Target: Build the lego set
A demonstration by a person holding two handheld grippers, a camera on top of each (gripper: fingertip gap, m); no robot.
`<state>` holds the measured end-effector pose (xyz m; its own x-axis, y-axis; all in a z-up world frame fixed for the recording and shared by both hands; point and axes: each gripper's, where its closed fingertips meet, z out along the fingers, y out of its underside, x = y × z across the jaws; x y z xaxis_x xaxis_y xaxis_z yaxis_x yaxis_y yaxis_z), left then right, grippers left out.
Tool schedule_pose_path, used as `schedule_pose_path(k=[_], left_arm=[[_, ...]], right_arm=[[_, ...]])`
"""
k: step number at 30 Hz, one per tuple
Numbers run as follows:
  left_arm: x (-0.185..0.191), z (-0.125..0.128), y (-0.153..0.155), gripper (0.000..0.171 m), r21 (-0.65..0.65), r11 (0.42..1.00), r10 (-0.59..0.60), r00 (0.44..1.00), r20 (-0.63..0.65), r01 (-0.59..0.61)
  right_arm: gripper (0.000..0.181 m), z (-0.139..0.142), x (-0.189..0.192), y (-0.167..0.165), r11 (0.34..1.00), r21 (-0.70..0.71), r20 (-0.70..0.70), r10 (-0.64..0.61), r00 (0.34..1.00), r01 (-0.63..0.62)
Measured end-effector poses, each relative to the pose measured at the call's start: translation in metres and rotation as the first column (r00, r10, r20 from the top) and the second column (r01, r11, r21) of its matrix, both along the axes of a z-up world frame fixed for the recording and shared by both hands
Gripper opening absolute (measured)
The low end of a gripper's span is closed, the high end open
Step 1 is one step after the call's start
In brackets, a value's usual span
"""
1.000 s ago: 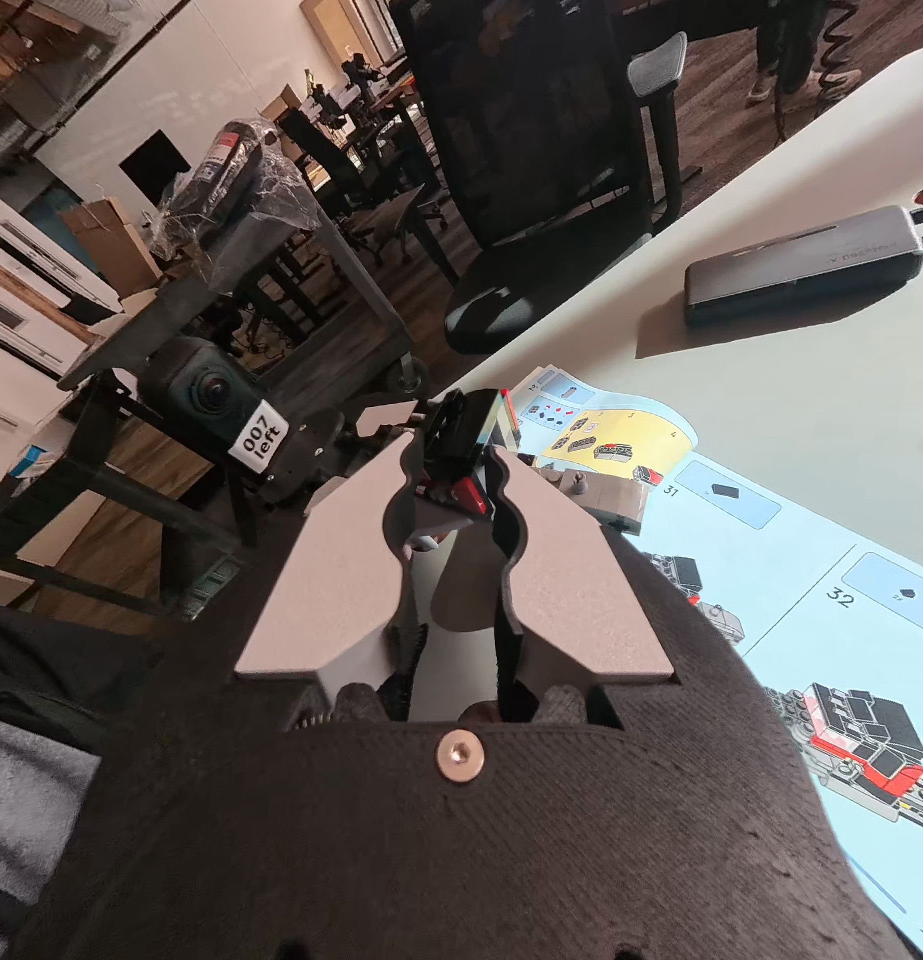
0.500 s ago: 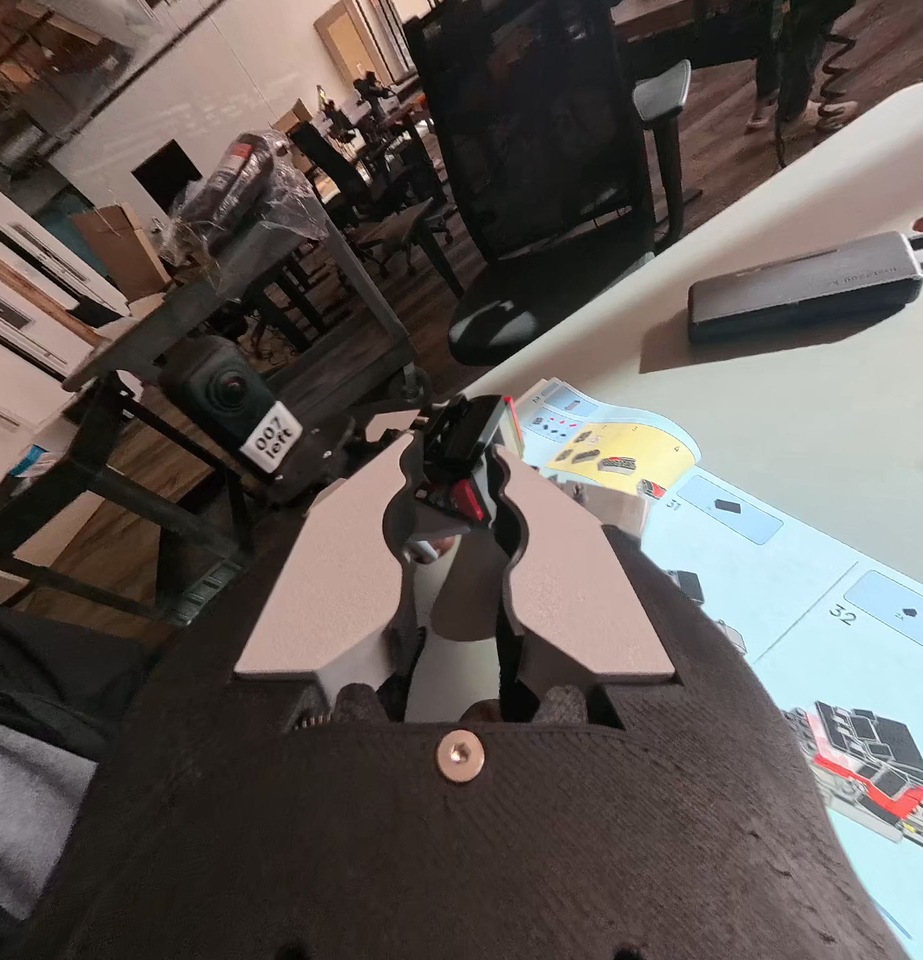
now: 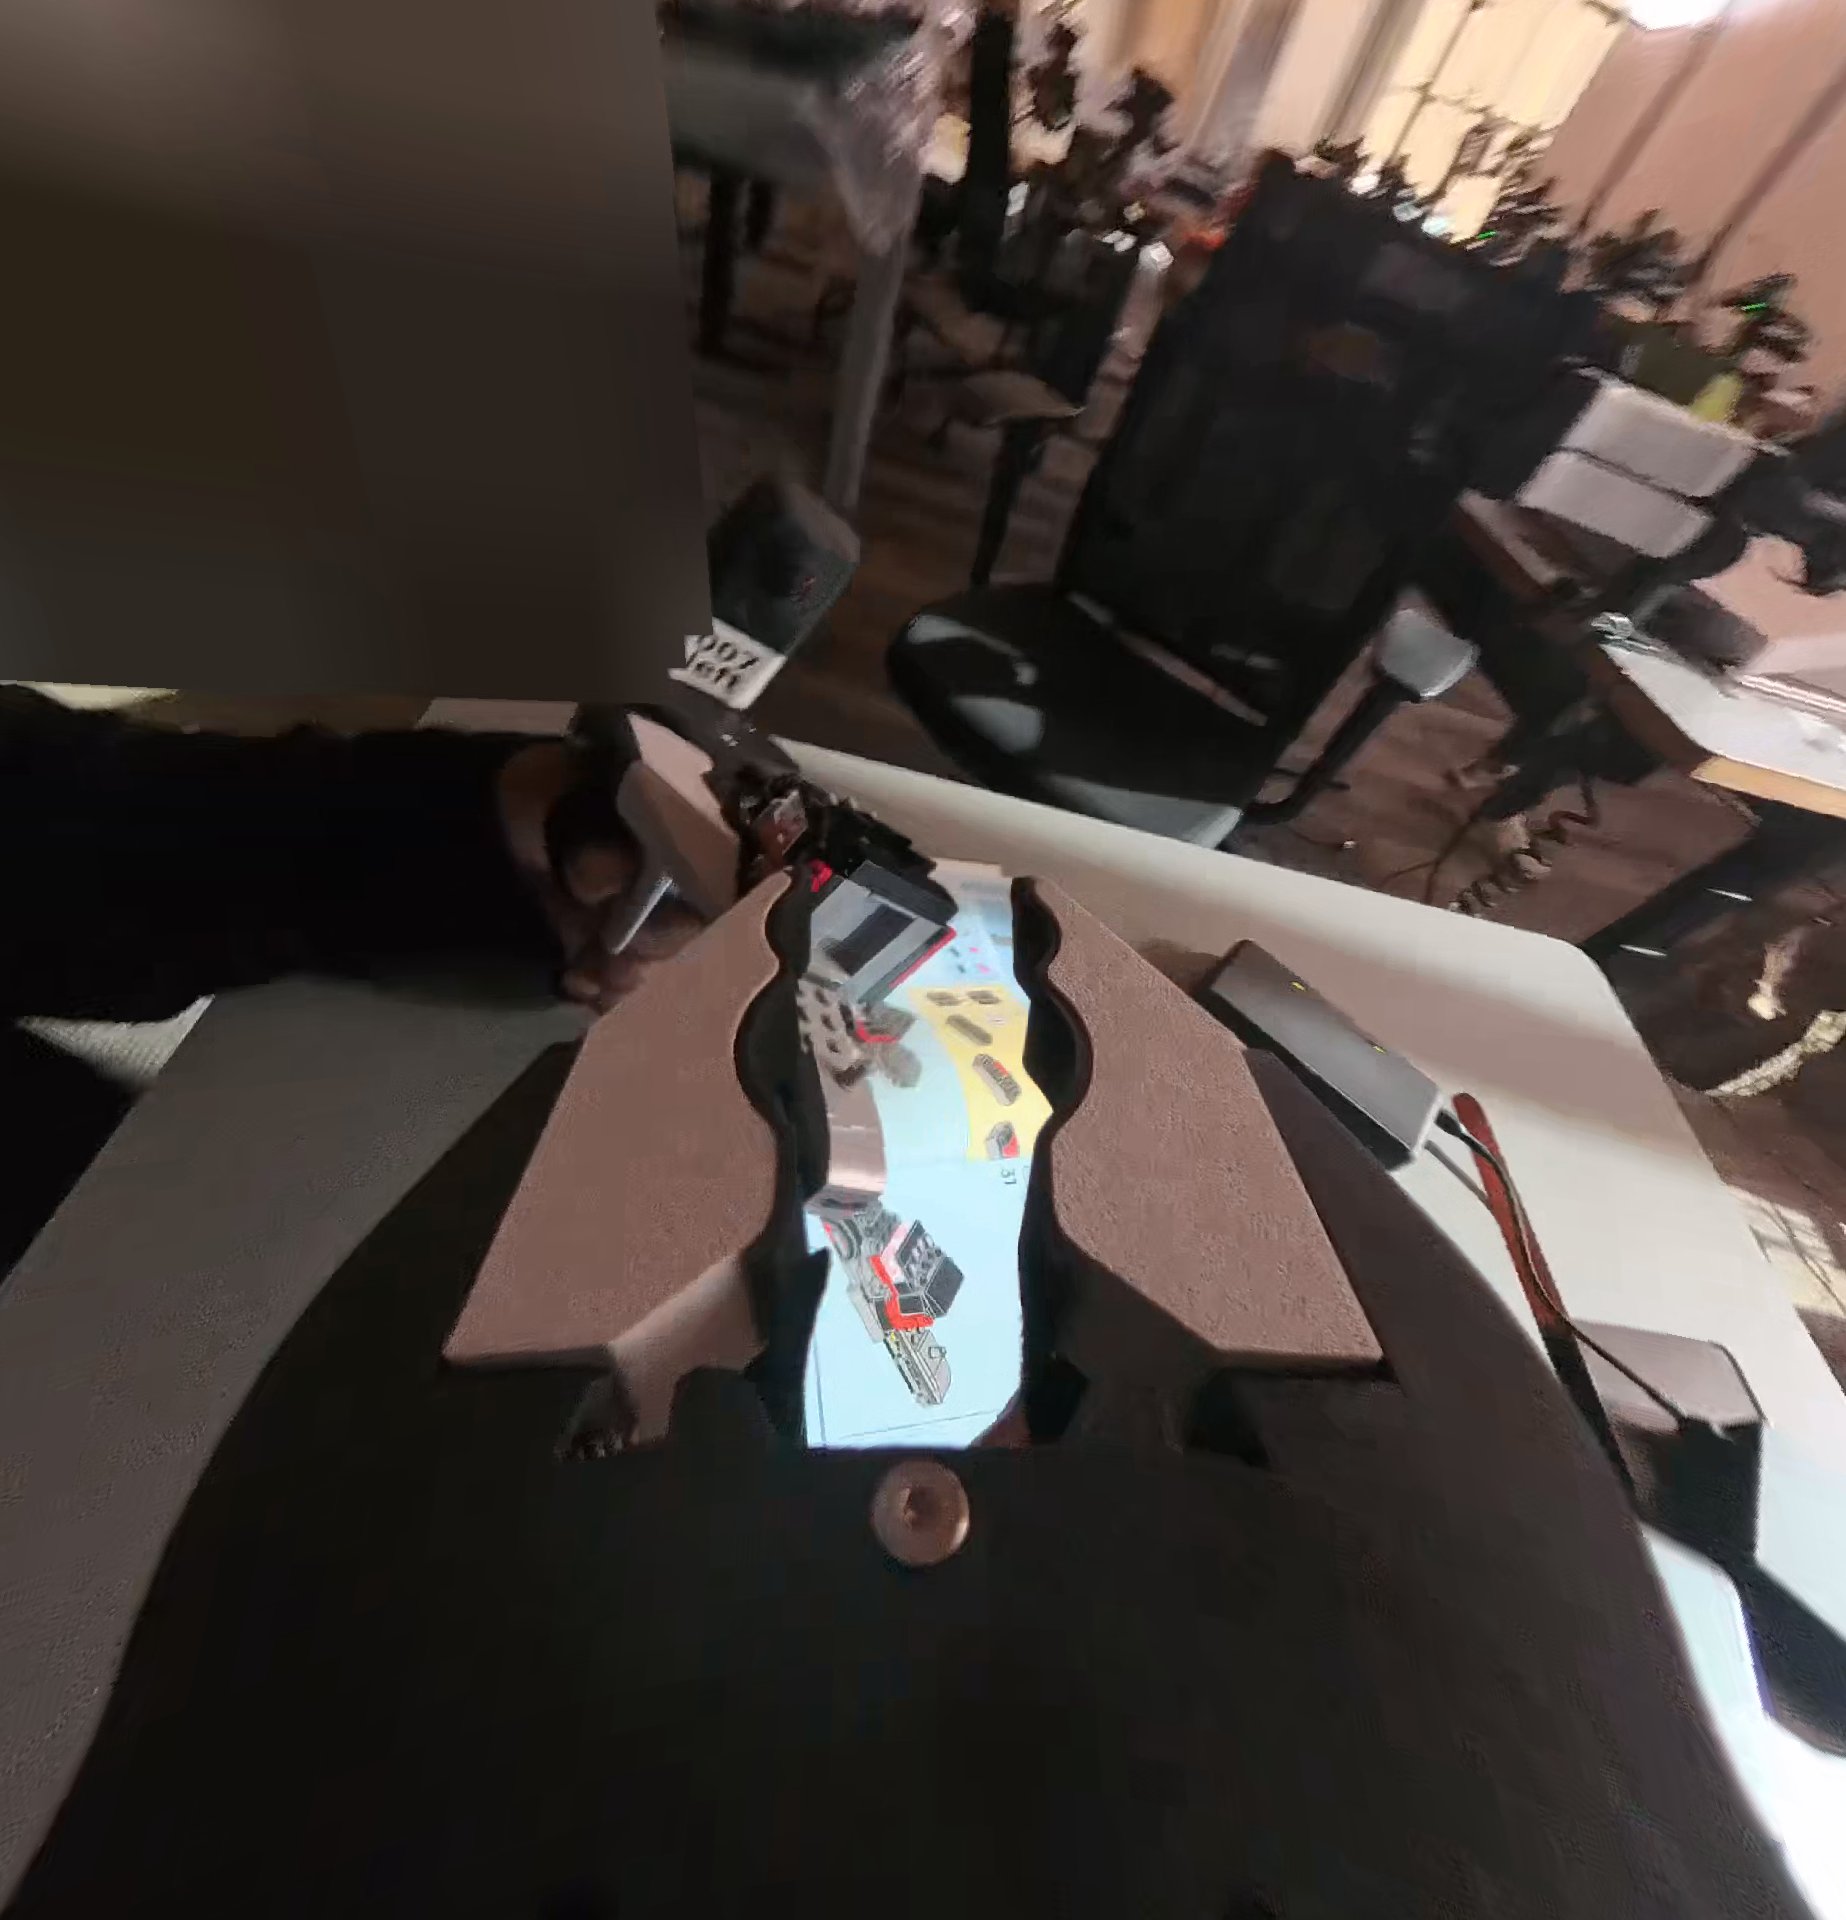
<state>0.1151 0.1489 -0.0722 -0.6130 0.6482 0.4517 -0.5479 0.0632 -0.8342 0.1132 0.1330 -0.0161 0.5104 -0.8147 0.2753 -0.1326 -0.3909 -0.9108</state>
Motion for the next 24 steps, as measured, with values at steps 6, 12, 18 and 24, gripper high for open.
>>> schedule_pose_path(k=[6, 12, 18, 24], left_arm=[[-0.004, -0.004, 0.002, 0.043, 0.038, 0.995, -0.091, 0.992, -0.09, 0.095], [-0.006, -0.005, 0.002, 0.043, 0.055, 0.989, -0.132, 0.982, -0.133, 0.14], [-0.005, -0.006, 0.003, 0.042, 0.06, 0.987, -0.138, 0.979, -0.151, 0.148], [-0.004, -0.008, 0.002, 0.042, 0.073, 0.986, -0.138, 0.978, -0.158, 0.151]], right_arm=[[0.041, -0.018, 0.005, 0.017, 0.983, -0.073, -0.116, 0.158, 0.981, -0.167], [0.042, -0.032, 0.007, 0.027, 0.971, -0.085, -0.157, 0.206, 0.966, -0.221], [0.043, -0.037, 0.008, 0.029, 0.973, -0.06, -0.168, 0.209, 0.963, -0.221], [0.044, -0.04, 0.009, 0.029, 0.975, -0.039, -0.167, 0.208, 0.964, -0.217]])
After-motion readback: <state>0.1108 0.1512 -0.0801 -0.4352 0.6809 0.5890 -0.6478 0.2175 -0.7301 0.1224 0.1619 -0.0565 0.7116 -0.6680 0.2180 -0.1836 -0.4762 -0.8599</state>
